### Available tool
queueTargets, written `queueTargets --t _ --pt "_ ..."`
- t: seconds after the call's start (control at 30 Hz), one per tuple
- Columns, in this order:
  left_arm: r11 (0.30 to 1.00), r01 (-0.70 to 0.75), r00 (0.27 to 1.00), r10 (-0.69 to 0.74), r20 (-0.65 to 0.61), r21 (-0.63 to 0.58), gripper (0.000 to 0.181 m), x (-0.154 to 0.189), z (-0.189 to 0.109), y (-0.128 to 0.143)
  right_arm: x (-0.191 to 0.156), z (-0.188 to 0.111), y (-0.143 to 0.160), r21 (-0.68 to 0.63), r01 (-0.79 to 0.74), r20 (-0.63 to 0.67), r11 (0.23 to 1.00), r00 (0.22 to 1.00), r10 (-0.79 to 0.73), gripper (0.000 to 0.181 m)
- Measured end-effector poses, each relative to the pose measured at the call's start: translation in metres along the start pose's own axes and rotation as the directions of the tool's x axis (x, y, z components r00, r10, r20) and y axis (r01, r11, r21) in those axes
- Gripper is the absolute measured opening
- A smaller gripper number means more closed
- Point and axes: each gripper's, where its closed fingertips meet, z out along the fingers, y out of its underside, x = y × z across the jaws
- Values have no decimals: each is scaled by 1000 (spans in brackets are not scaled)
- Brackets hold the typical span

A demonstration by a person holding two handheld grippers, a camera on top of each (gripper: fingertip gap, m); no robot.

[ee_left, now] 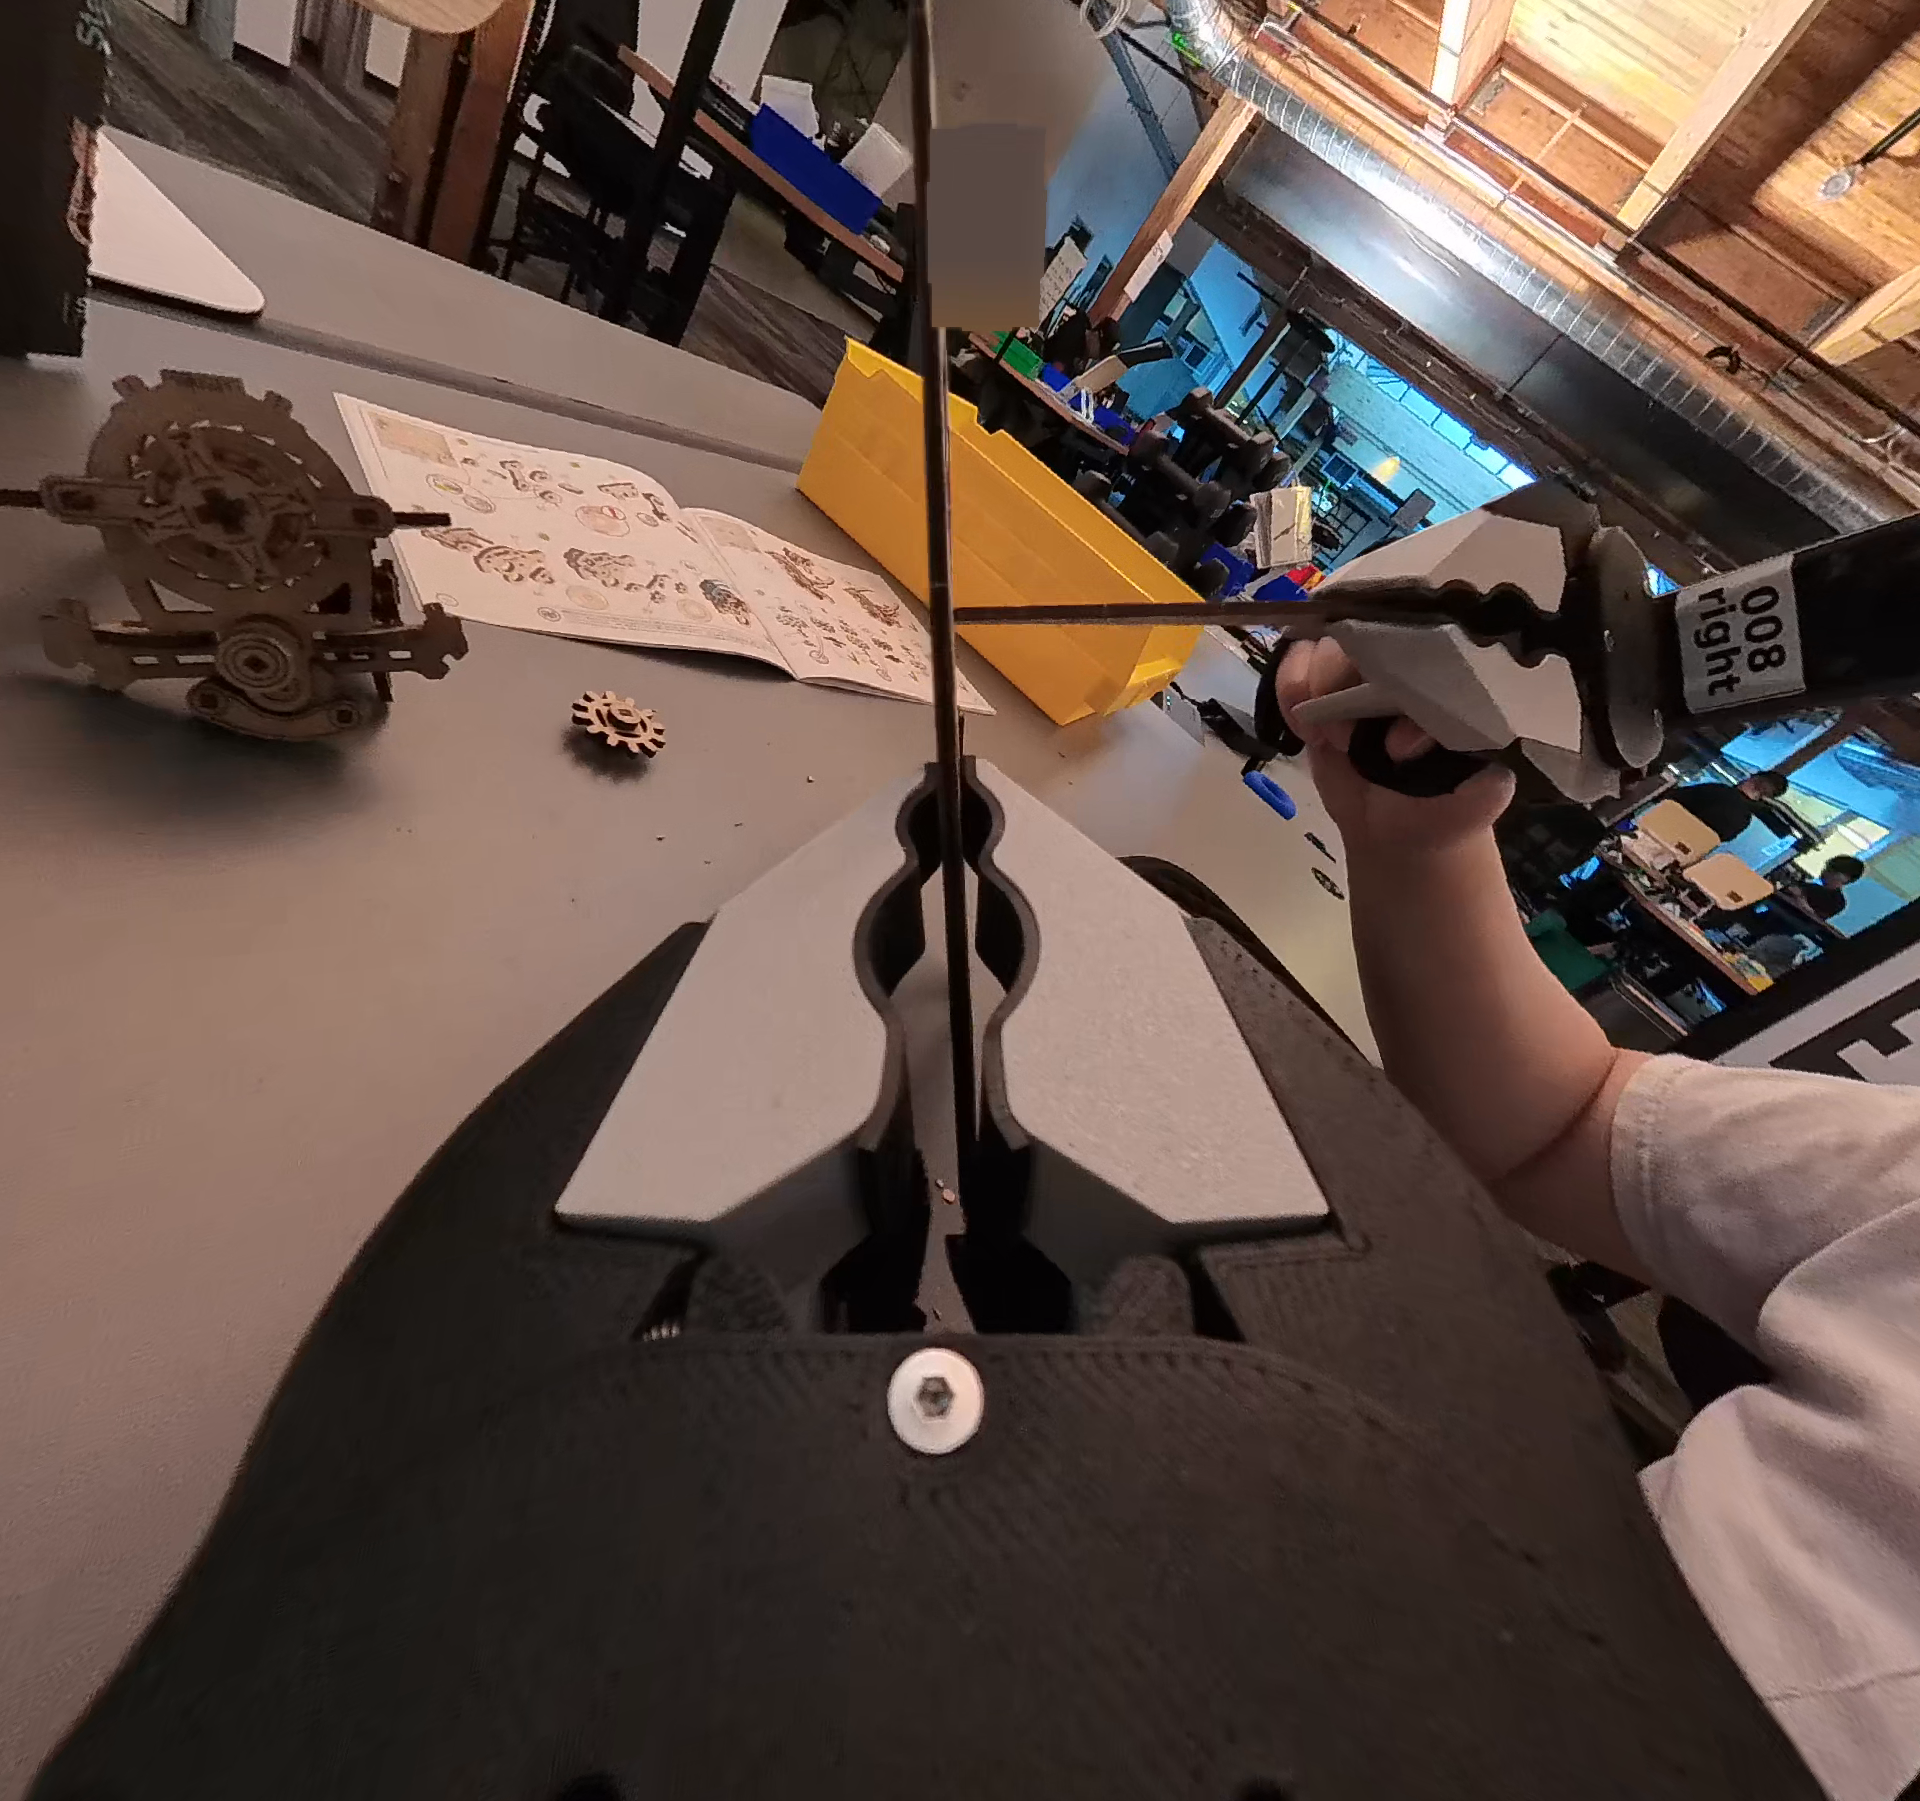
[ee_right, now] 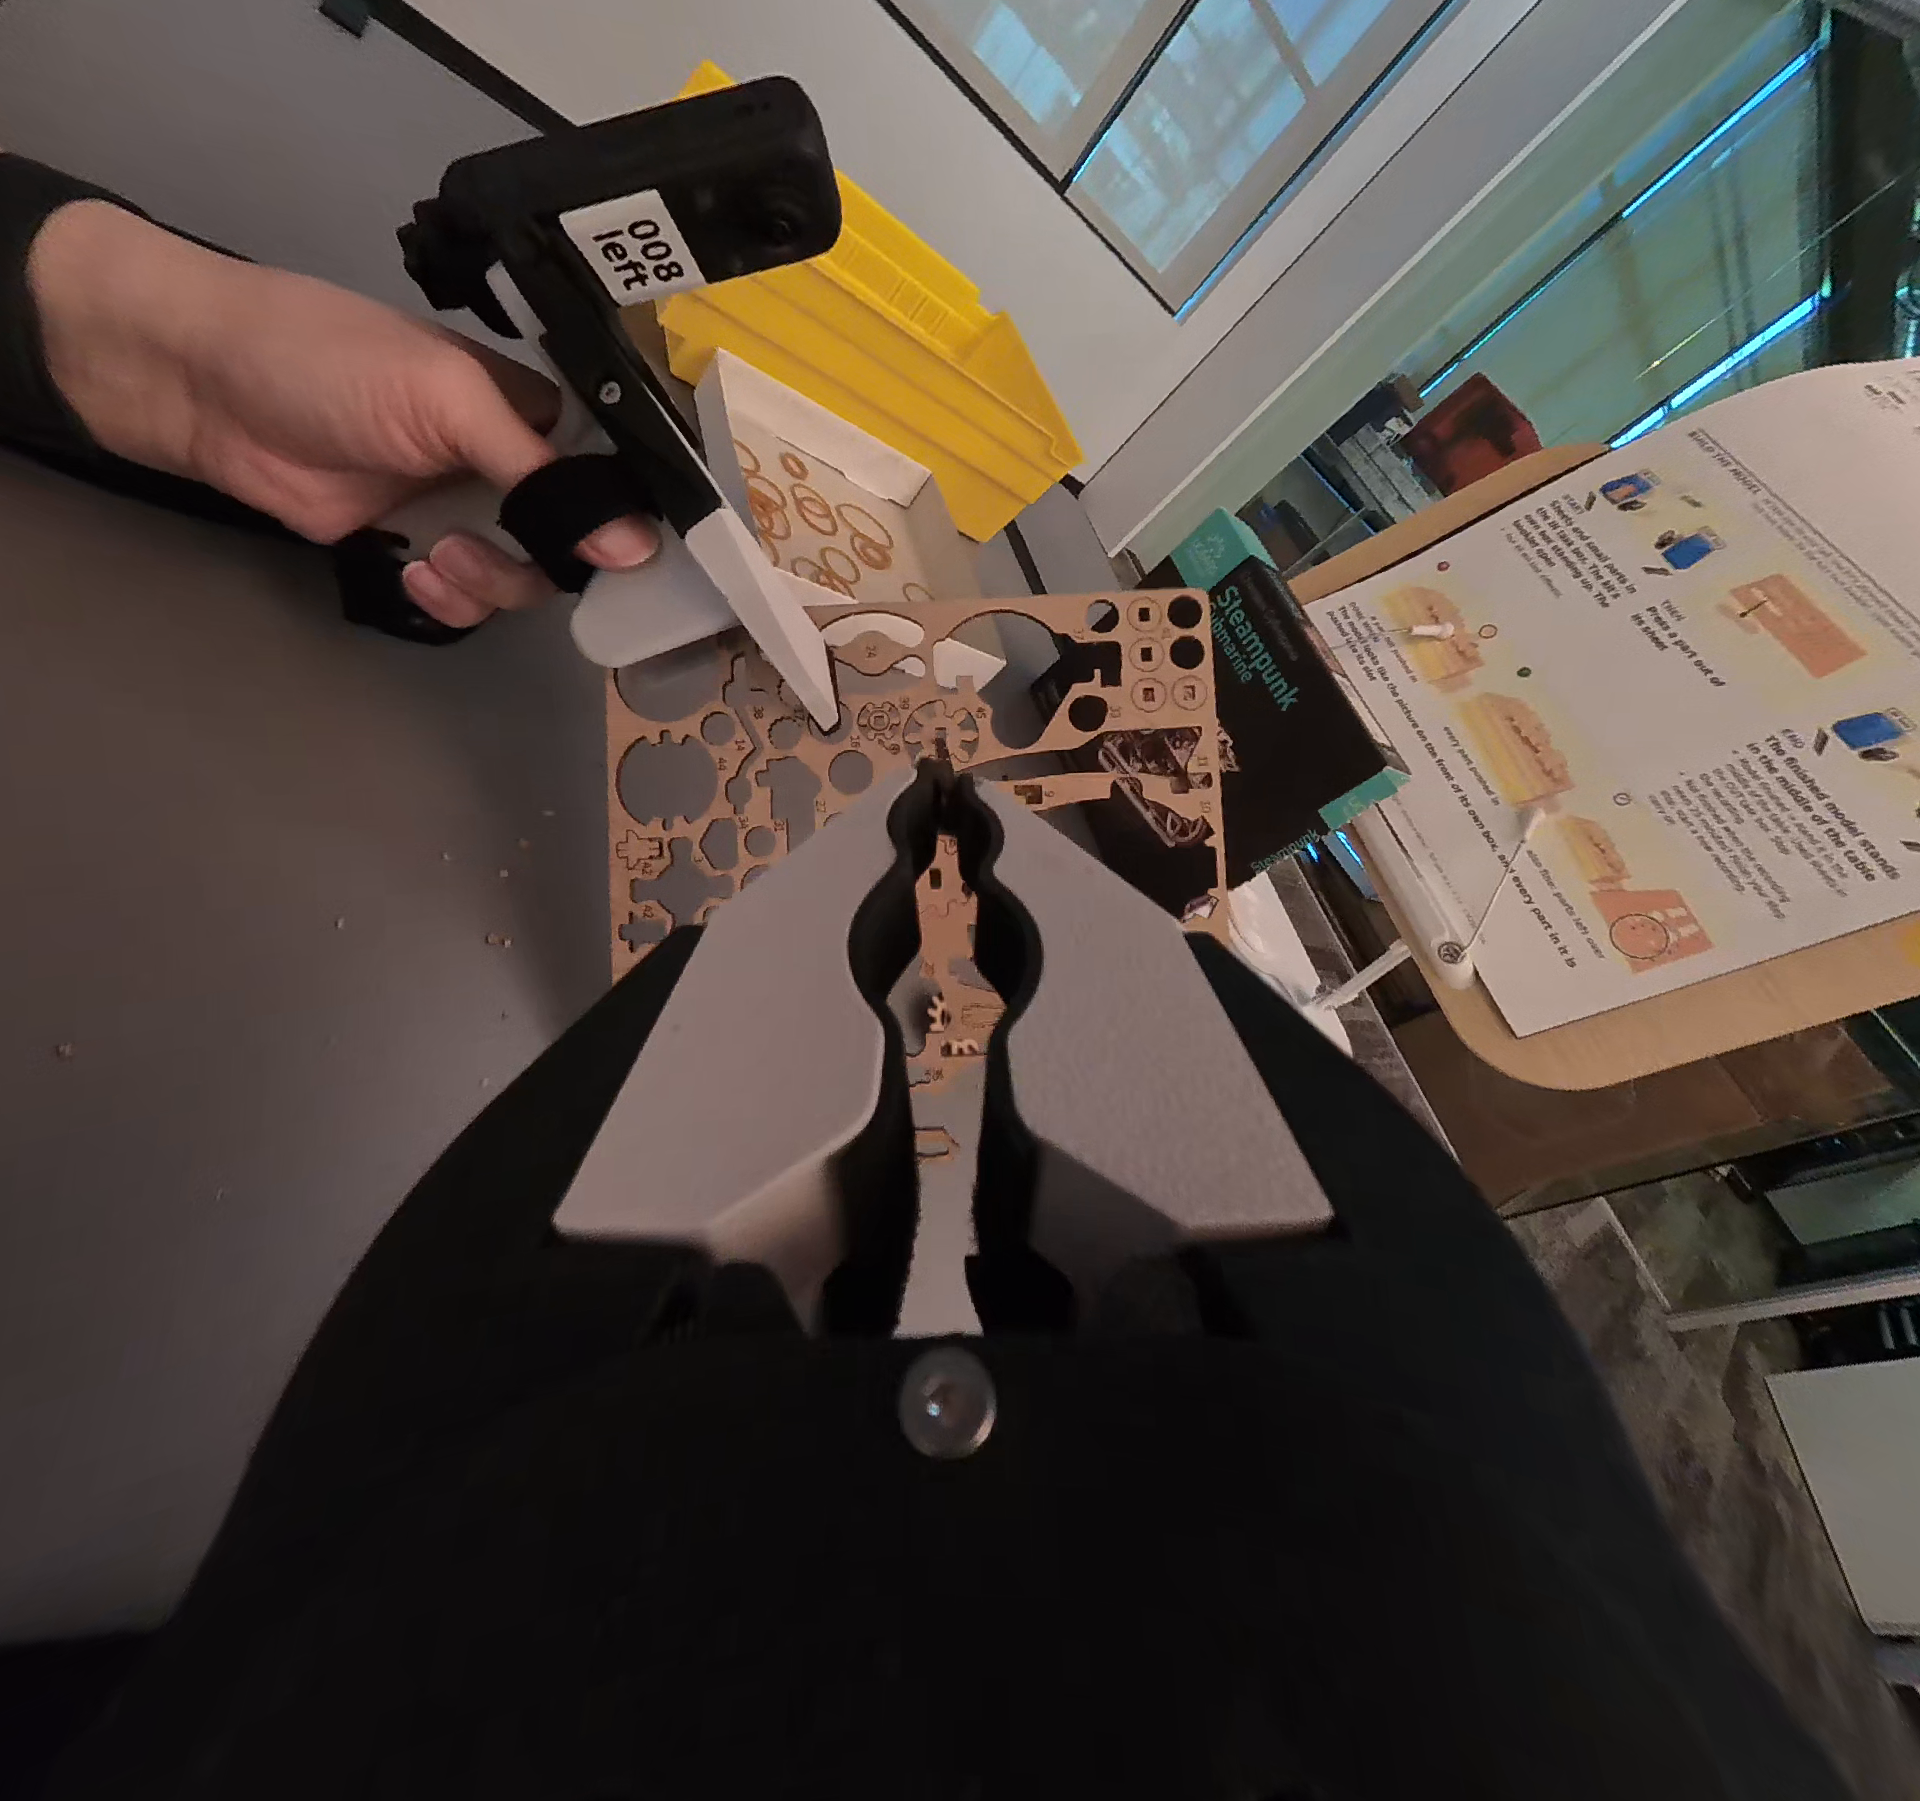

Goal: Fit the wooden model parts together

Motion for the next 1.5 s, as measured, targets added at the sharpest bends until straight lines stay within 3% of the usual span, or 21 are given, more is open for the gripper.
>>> queueTargets --t 0.27,0.37,0.53,0.73,0.87,0.97,1.03,1.1,1.17,1.3,1.4,1.5 --pt "999 -49 999 49 17 -4 0 1 0 -2 3 5 -7 -66 49 10 997 999 -48 0" --pt "996 -86 996 86 20 0 0 4 -1 -4 5 9 5 -223 -2 21 975 1000 7 0" --pt "996 -89 995 90 -36 27 0 14 -4 -8 1 16 -4 -228 50 33 972 998 -44 0" --pt "965 -260 965 260 25 -27 0 20 -2 -2 -3 31 1 -313 113 63 943 993 -98 1" --pt "962 -273 962 273 -8 -8 0 28 -5 -4 1 26 -8 -280 -67 123 958 987 105 1" --pt "955 -295 955 295 -16 -3 1 33 -6 -5 6 23 -9 -241 -250 194 938 935 298 1" --pt "968 -250 968 250 -30 13 1 33 -6 -6 7 24 -8 -224 -297 194 928 920 341 1" --pt "979 -200 979 201 -18 42 0 28 -9 -12 4 27 -12 -196 -233 105 952 961 257 1" --pt "983 -168 986 169 0 72 0 23 -13 -17 -3 30 -15 -201 -67 -62 977 997 55 0" --pt "990 -124 992 123 30 61 0 16 -11 -13 -16 40 -10 -314 132 -340 940 909 -241 0" --pt "992 -117 991 113 66 56 0 10 -11 -13 -22 48 -6 -396 298 -391 869 801 -453 0" --pt "994 -86 995 82 63 64 0 8 -15 -13 -23 52 -7 -383 297 -364 875 822 -438 0"
